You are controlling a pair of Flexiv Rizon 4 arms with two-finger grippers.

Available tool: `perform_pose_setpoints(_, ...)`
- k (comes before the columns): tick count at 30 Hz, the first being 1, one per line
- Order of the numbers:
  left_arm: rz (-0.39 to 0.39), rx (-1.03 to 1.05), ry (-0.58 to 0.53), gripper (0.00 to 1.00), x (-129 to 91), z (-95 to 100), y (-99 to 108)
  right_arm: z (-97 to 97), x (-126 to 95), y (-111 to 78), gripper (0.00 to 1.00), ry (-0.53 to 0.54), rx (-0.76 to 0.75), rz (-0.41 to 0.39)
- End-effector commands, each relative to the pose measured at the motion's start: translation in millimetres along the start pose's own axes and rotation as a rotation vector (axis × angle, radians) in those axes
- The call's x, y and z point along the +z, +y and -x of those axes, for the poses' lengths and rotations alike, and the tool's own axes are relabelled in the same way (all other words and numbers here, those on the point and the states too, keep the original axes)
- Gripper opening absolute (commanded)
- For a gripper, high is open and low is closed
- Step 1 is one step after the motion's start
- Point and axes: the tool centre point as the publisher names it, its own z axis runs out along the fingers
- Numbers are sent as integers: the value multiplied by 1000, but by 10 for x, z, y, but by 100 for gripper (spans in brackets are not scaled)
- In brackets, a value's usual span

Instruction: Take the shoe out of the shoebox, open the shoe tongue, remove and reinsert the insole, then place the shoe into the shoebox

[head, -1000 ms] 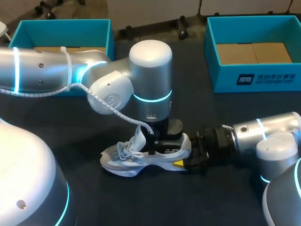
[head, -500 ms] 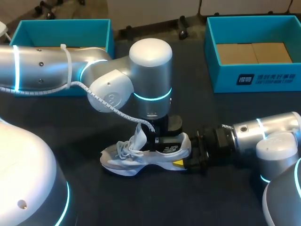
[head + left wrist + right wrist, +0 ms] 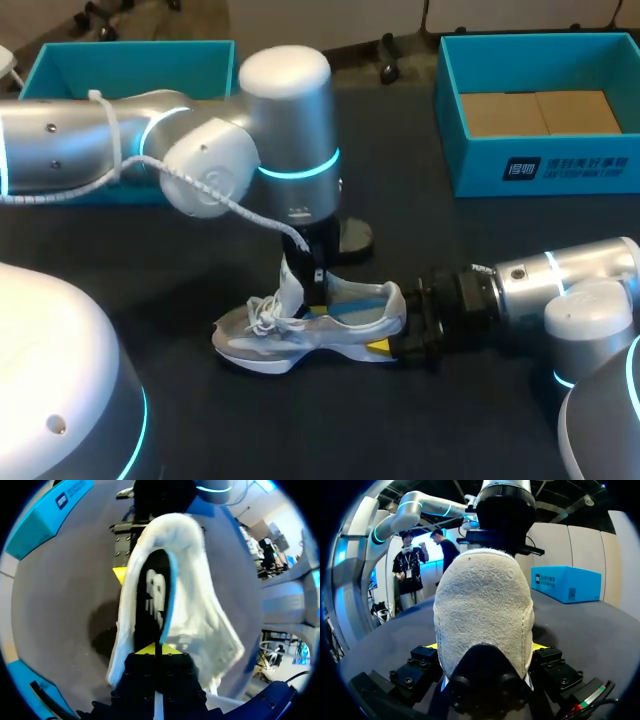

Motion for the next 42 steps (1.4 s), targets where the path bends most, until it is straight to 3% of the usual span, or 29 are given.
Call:
perform_pose_setpoints(1,-31,26,32,0,-122,-44,72,-24,12,-13,0,-1,0,-3)
perform_pose_setpoints(7,-37,64,30,0,-84,-162,42,-24,12,-13,0,-1,0,-3)
perform_pose_setpoints(16,-151,70,-103,0,-188,-360,36,-24,12,-13,0,-1,0,-3)
perform_pose_setpoints(28,-200,33,-198,0,-440,-425,-113,-24,12,-13,0,-1,0,-3)
perform_pose_setpoints(34,-251,-20,-262,0,-564,-402,-103,-24,12,-13,0,-1,0,-3)
perform_pose_setpoints(42,-275,-57,-265,0,-580,-324,-17,-24,12,-13,0,-1,0,-3)
